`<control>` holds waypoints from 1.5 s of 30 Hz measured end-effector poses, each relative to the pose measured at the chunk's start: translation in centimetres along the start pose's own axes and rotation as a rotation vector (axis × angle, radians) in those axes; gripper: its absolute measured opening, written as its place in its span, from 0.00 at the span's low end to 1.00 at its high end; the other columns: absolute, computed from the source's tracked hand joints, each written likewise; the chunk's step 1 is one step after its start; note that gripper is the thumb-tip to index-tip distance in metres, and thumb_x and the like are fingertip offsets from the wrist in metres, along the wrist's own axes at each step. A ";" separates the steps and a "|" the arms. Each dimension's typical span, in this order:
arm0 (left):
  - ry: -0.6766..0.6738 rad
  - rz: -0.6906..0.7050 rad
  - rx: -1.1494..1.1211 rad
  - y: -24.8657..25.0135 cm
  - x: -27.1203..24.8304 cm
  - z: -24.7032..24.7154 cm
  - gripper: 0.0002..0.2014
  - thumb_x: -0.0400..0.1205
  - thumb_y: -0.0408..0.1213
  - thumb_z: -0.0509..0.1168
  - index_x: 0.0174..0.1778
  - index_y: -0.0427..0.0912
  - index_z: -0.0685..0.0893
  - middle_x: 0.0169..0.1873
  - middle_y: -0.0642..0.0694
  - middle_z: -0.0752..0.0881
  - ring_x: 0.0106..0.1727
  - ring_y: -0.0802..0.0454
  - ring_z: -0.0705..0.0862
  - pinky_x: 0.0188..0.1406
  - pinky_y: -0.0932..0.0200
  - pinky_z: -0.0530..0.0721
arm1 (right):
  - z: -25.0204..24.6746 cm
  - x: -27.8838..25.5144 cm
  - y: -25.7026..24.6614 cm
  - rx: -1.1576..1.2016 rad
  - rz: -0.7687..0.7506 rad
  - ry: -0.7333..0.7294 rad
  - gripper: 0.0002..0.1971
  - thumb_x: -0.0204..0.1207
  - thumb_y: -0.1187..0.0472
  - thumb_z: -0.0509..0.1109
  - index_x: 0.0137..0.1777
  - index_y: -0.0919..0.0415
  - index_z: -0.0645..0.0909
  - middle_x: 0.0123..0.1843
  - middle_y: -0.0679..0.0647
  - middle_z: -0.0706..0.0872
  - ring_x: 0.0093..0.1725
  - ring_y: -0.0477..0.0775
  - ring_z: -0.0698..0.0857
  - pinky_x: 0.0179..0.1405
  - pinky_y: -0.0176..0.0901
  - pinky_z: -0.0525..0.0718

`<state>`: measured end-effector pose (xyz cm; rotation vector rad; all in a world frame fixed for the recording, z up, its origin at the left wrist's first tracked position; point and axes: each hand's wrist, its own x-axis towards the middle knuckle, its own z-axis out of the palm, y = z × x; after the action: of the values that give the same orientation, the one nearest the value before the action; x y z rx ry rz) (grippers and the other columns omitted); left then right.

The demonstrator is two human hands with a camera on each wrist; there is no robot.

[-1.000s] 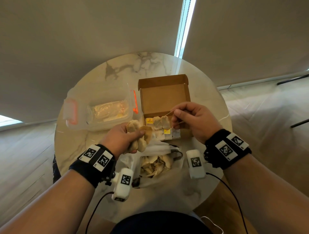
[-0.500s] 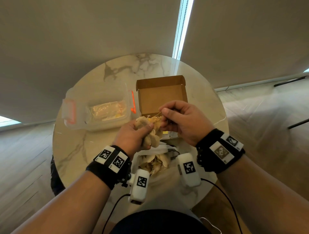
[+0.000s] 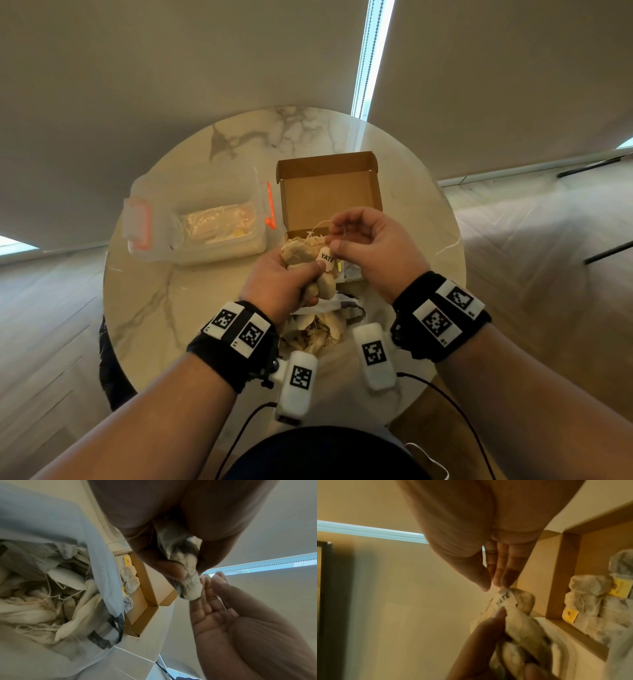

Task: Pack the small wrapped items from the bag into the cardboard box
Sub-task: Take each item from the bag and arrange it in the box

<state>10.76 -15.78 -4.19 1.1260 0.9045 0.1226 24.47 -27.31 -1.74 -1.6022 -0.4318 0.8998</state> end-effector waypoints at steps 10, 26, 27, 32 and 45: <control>0.075 -0.133 -0.035 -0.8 1.3 -1.3 0.15 0.83 0.35 0.76 0.62 0.30 0.88 0.39 0.39 0.93 0.32 0.51 0.90 0.29 0.60 0.88 | -3.7 2.6 2.3 -0.347 0.188 0.179 0.17 0.76 0.65 0.81 0.60 0.48 0.84 0.49 0.51 0.94 0.49 0.51 0.94 0.51 0.55 0.95; 0.237 -0.275 -0.214 -0.6 1.7 -4.2 0.11 0.86 0.32 0.70 0.63 0.37 0.84 0.61 0.31 0.90 0.57 0.36 0.93 0.33 0.51 0.91 | -2.7 7.5 7.7 -1.341 0.262 -0.064 0.09 0.86 0.65 0.62 0.56 0.55 0.83 0.55 0.58 0.87 0.46 0.58 0.81 0.46 0.48 0.81; 0.237 -0.273 -0.213 -0.7 1.7 -4.2 0.11 0.86 0.31 0.70 0.64 0.38 0.84 0.62 0.32 0.90 0.57 0.36 0.93 0.34 0.51 0.91 | -2.7 7.5 7.7 -1.395 0.249 -0.073 0.12 0.87 0.65 0.60 0.60 0.57 0.84 0.57 0.59 0.86 0.49 0.59 0.82 0.49 0.49 0.82; 0.240 -0.264 -0.231 -0.4 1.7 -4.4 0.09 0.86 0.30 0.70 0.62 0.37 0.85 0.61 0.30 0.90 0.54 0.37 0.93 0.32 0.52 0.91 | -3.9 7.3 6.8 -1.567 0.226 -0.015 0.15 0.87 0.57 0.63 0.68 0.49 0.87 0.66 0.54 0.79 0.67 0.60 0.77 0.63 0.58 0.85; 0.235 -0.297 -0.252 -0.6 1.3 -3.7 0.09 0.85 0.24 0.62 0.55 0.37 0.84 0.61 0.31 0.86 0.50 0.39 0.90 0.41 0.45 0.92 | -6.5 8.2 8.7 -1.546 0.125 -0.287 0.21 0.85 0.55 0.68 0.76 0.40 0.81 0.71 0.46 0.83 0.67 0.55 0.78 0.64 0.55 0.85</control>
<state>8.85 -12.71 -5.90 0.7439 1.2200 0.1226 32.79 -27.88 -12.53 -2.8844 -1.4755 0.8965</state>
